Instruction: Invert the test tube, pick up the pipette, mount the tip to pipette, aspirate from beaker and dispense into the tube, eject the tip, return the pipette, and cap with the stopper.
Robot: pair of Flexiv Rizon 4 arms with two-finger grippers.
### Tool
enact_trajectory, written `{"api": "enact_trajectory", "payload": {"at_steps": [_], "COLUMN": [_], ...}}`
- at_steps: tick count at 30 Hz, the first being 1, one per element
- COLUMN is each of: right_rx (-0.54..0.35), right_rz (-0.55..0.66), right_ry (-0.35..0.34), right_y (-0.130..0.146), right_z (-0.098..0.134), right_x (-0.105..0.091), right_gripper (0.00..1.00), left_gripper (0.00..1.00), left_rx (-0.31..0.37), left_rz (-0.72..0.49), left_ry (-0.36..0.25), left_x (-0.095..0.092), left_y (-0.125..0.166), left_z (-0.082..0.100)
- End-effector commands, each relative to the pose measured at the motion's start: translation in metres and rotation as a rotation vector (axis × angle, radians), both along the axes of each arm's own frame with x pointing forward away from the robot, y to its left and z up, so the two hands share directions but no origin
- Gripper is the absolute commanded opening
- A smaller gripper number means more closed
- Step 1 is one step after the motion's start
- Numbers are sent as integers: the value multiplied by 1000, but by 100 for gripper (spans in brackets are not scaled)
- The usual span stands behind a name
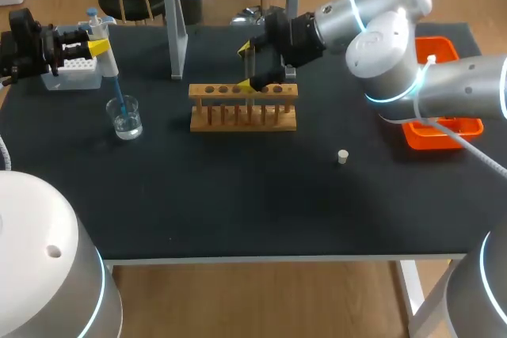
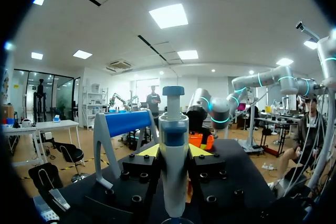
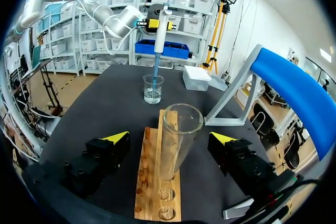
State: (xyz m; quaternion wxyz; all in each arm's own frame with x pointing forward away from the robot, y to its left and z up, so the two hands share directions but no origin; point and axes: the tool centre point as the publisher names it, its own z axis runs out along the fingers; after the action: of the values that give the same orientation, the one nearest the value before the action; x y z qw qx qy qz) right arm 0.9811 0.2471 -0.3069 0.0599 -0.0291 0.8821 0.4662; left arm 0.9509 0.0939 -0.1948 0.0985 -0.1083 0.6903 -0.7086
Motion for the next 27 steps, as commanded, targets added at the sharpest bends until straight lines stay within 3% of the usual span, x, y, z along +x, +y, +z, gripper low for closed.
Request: {"api": "enact_trajectory", "payload": {"at_steps": [1, 18, 27], "right_rx": [-2, -2, -2], "right_rz": [2, 2, 2], "right_ry": [2, 2, 2], "right_y": [0, 0, 0], "right_z": [0, 0, 0], "right_x": [1, 1, 1], "right_gripper": [100, 100, 100], "left_gripper": [0, 0, 0], "left_rx": [0, 29, 49], "left_rz": [-4, -2, -1], "left_ry": [0, -13, -37], "left_x": [1, -7, -13], "left_y": [1, -4, -6], "left_z": [0, 15, 32]}}
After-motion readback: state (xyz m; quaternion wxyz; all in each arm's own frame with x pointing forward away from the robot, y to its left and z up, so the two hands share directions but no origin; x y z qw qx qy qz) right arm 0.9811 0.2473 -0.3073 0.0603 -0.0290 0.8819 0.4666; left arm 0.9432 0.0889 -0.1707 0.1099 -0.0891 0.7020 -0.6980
